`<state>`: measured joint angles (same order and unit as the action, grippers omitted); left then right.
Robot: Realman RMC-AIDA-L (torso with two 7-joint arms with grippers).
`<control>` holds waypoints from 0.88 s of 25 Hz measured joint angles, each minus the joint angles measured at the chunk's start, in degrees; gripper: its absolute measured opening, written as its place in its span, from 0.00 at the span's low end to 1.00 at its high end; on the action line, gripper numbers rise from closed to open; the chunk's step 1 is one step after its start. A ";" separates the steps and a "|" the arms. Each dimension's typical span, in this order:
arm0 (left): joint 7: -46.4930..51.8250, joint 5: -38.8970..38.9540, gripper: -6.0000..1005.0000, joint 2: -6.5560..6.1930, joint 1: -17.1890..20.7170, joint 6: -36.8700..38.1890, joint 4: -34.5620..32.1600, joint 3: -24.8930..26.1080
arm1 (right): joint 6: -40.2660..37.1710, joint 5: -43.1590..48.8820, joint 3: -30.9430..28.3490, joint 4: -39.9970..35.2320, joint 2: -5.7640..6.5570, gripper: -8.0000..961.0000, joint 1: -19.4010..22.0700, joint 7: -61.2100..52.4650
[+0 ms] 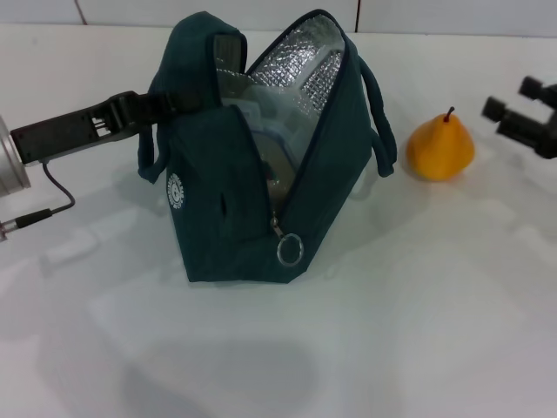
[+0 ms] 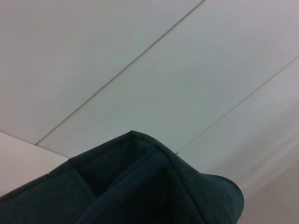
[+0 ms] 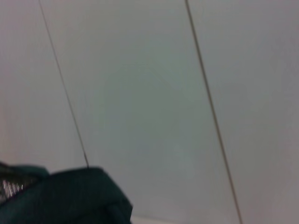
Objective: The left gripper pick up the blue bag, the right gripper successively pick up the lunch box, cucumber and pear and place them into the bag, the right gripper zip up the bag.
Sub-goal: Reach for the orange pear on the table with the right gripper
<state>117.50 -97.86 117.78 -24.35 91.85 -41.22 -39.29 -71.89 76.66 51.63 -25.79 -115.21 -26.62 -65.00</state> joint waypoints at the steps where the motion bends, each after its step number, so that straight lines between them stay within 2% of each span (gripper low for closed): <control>1: 0.00 0.00 0.05 0.00 0.00 0.00 0.00 0.00 | 0.64 0.69 0.21 0.23 -0.07 0.84 -0.50 -0.02; 9: 0.00 -0.02 0.05 0.12 -0.09 0.00 0.01 0.00 | 7.50 1.48 5.96 1.03 -0.19 0.84 -4.95 0.05; 16: 0.00 -0.06 0.05 0.18 -0.09 0.00 0.00 0.00 | 12.10 1.45 9.96 0.71 -0.50 0.83 -6.58 2.73; 22: 0.00 -0.06 0.05 0.27 -0.08 0.00 0.07 0.00 | 12.61 1.16 10.09 0.67 -0.75 0.73 -6.95 5.46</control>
<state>117.51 -97.91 118.04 -24.43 91.85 -41.15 -39.29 -59.28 77.82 61.72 -25.12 -115.96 -33.57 -59.53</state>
